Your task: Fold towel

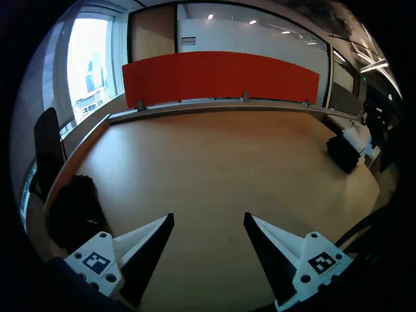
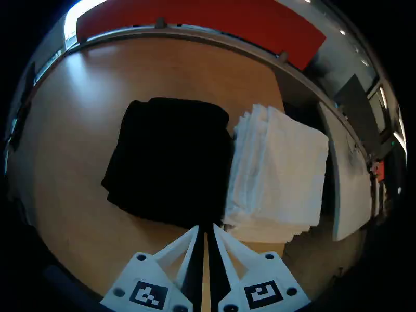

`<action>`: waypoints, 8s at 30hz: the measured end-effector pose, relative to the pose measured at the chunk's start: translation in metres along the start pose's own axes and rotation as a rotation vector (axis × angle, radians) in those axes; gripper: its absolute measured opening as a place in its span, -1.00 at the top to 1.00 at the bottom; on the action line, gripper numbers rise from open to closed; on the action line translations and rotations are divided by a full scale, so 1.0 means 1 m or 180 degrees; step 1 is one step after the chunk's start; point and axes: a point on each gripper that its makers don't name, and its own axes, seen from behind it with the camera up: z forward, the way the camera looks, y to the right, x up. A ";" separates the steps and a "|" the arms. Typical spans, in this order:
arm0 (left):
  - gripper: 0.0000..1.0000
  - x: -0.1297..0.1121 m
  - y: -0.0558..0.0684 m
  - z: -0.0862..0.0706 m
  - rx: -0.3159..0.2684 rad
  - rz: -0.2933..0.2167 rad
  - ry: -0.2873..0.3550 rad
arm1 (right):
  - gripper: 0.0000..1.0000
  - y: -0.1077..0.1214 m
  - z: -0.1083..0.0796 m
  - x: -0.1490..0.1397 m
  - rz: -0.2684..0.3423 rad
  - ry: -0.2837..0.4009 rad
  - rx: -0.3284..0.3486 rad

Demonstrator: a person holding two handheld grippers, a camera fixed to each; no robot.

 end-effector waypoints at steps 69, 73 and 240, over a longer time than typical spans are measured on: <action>-0.99 0.011 -0.002 0.001 0.0020 -0.0119 0.0104 | -0.86 -0.049 -0.039 0.076 0.1009 0.1228 -0.0056; -0.99 0.010 -0.002 0.001 0.0024 -0.0154 0.0107 | -0.86 -0.048 -0.045 0.088 0.1031 0.1365 -0.0125; -0.99 0.109 -0.117 0.109 0.0402 -0.0233 0.2100 | -0.99 -0.278 -0.198 0.296 0.0752 0.3651 -0.0206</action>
